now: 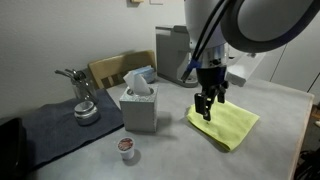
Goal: Unfold the yellow towel once
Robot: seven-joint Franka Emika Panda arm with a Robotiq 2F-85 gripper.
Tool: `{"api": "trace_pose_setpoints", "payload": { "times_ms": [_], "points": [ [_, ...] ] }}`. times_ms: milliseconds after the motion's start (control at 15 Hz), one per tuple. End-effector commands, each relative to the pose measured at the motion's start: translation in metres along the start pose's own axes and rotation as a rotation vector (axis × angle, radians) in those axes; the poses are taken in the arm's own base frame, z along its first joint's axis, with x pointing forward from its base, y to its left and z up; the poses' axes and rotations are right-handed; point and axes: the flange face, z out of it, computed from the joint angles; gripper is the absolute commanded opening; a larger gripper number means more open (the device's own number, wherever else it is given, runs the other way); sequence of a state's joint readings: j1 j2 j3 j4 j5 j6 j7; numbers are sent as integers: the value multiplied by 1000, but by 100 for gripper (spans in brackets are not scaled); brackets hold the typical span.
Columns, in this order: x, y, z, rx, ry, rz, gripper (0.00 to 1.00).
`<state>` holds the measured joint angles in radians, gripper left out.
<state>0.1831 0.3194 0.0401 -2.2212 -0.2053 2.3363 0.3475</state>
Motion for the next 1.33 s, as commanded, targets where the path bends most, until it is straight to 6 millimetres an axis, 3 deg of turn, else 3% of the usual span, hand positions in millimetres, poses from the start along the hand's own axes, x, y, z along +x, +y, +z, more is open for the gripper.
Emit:
{"api": "trace_pose_setpoints", "payload": {
  "times_ms": [0,267,600,733,1267],
  "points": [
    [13,-8,30,-16,-54,12,100],
    [21,-15,53,-24,-85,27,100],
    [28,-23,63,-33,-95,40,100],
    [30,-26,65,-37,-96,45,74],
    [30,-31,62,-40,-96,33,20]
  ]
}}
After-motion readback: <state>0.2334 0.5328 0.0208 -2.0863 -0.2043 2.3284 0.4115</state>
